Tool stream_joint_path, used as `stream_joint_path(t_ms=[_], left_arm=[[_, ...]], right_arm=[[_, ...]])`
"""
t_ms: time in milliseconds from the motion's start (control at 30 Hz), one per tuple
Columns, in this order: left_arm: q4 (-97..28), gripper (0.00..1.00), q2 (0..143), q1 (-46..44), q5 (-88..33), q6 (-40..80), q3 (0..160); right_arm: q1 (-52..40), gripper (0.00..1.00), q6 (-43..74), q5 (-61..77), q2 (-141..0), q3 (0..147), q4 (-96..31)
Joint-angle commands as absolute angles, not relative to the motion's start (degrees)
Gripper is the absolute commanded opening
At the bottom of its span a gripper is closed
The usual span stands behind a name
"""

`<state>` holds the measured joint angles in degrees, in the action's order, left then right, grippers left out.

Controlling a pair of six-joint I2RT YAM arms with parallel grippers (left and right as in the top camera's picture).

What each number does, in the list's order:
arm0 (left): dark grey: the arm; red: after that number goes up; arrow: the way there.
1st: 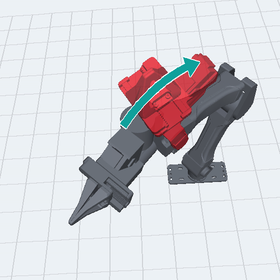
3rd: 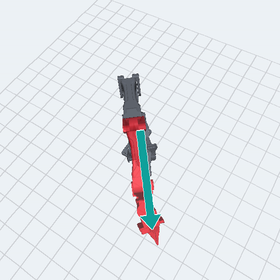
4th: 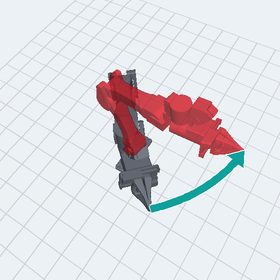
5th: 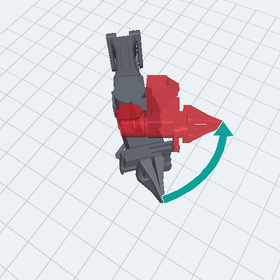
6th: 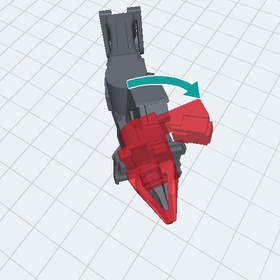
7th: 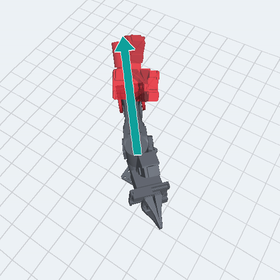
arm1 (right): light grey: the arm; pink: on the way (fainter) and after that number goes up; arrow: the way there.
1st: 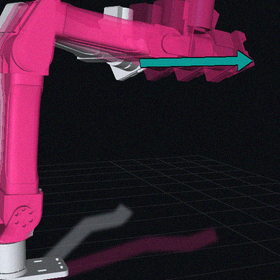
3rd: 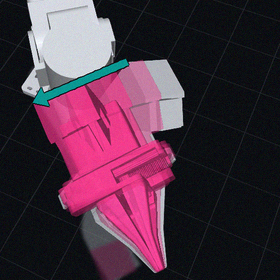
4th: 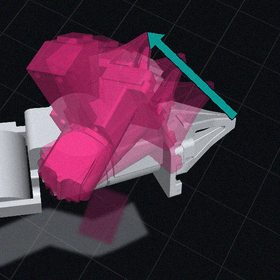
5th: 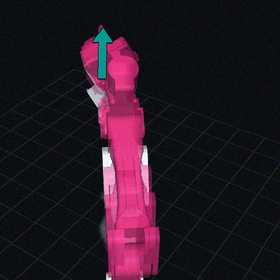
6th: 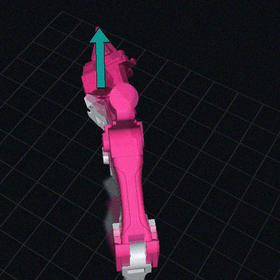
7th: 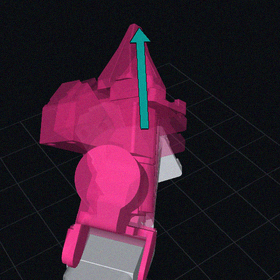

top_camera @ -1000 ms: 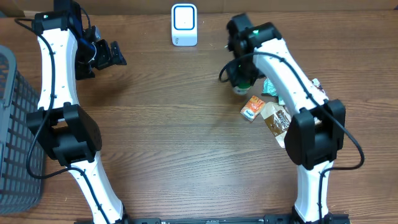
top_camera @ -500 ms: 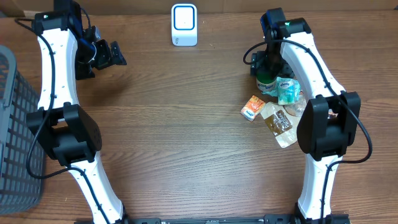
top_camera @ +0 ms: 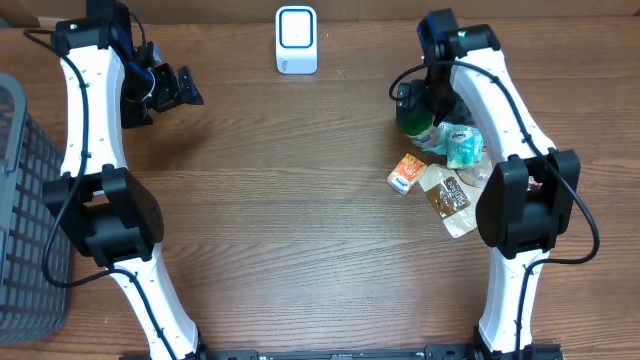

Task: Scan the item barcode
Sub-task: 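Carry the jar right and set it down by the pile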

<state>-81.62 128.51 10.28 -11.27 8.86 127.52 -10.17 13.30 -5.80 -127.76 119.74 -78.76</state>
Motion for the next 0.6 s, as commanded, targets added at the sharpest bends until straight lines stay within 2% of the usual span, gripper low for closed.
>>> stream_joint_path(t_ms=[0, 267, 567], left_arm=[[-81.58, 0.99, 128.35, 10.7, -10.94, 8.6, 128.07], [-81.58, 1.0, 128.35, 10.7, -10.94, 8.6, 128.07], [-81.58, 1.0, 128.35, 10.7, -10.94, 8.6, 128.07]], right_arm=[[-10.26, 1.0, 13.5, -5.89, -121.16, 128.31, -81.8], [-13.8, 1.0, 13.52, -5.13, -109.93, 147.59, -96.95], [-20.01, 1.0, 13.52, -1.78, -92.03, 149.38, -97.03]])
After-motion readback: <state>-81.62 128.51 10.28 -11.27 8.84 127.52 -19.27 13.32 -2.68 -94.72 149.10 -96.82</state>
